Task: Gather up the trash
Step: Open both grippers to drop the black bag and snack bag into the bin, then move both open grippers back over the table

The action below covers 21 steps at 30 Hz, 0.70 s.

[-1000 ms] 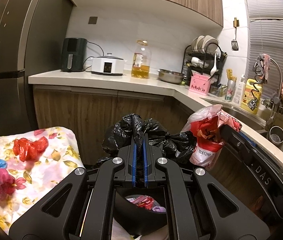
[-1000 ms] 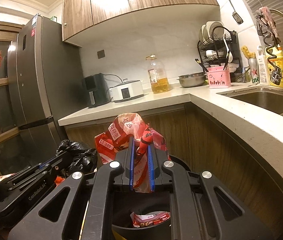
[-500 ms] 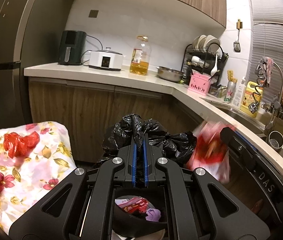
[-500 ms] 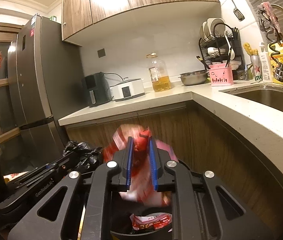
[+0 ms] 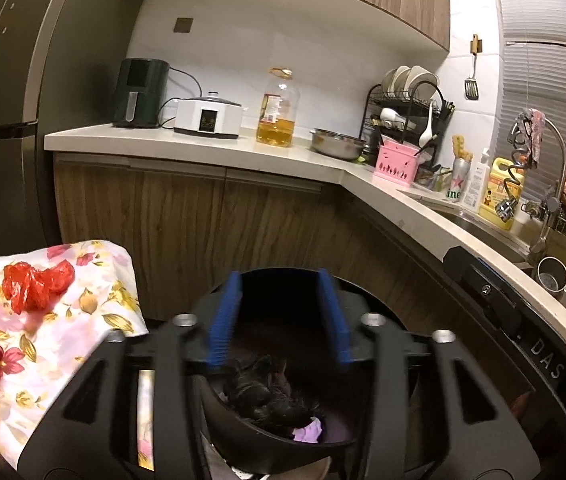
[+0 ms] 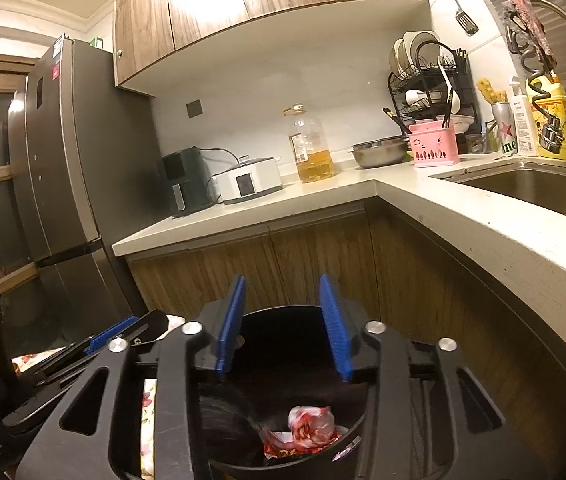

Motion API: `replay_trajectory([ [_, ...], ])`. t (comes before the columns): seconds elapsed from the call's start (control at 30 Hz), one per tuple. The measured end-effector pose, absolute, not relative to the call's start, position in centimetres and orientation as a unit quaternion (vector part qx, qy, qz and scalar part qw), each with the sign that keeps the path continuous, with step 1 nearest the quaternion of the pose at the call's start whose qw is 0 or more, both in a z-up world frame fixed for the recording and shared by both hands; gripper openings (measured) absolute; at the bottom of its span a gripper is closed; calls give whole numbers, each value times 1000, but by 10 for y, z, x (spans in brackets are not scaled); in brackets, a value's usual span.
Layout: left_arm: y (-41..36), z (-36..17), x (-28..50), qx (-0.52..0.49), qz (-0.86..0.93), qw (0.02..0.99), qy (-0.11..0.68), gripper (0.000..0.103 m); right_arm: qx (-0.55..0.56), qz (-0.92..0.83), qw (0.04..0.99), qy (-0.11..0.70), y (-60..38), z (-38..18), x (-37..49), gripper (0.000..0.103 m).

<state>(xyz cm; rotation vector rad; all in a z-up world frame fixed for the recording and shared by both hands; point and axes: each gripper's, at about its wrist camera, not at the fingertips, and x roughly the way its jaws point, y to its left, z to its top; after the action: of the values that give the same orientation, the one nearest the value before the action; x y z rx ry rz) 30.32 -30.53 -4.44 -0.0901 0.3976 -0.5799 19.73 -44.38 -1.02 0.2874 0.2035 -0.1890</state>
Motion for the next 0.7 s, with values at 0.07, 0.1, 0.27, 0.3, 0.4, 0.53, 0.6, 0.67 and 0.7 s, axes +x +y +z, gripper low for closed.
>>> replay_trajectory([
  [0.07, -302, -44, 301, -45, -278, 940, 193, 56, 144, -95, 980, 102, -444, -11, 196, 49],
  [0.1, -299, -43, 299, -46, -275, 941, 191, 59, 145, -95, 980, 103, -443, -11, 195, 50],
  [0.27, -284, -42, 291, -53, -257, 946, 189, 74, 144, -94, 980, 104, -440, -13, 189, 62],
  [0.3, -280, -42, 288, -54, -251, 948, 188, 77, 144, -94, 980, 104, -438, -13, 187, 64],
  [0.4, -268, -44, 279, -56, -235, 952, 188, 81, 142, -92, 980, 103, -433, -14, 182, 73],
  [0.53, -249, -48, 268, -54, -208, 957, 193, 83, 136, -86, 982, 103, -424, -15, 176, 80],
  [0.6, -240, -49, 262, -53, -193, 961, 193, 84, 132, -81, 982, 105, -417, -16, 172, 84],
  [0.67, -231, -49, 257, -50, -182, 963, 192, 85, 127, -77, 983, 105, -410, -16, 170, 85],
  [0.7, -224, -50, 252, -47, -170, 966, 189, 85, 125, -76, 984, 105, -407, -16, 168, 86],
])
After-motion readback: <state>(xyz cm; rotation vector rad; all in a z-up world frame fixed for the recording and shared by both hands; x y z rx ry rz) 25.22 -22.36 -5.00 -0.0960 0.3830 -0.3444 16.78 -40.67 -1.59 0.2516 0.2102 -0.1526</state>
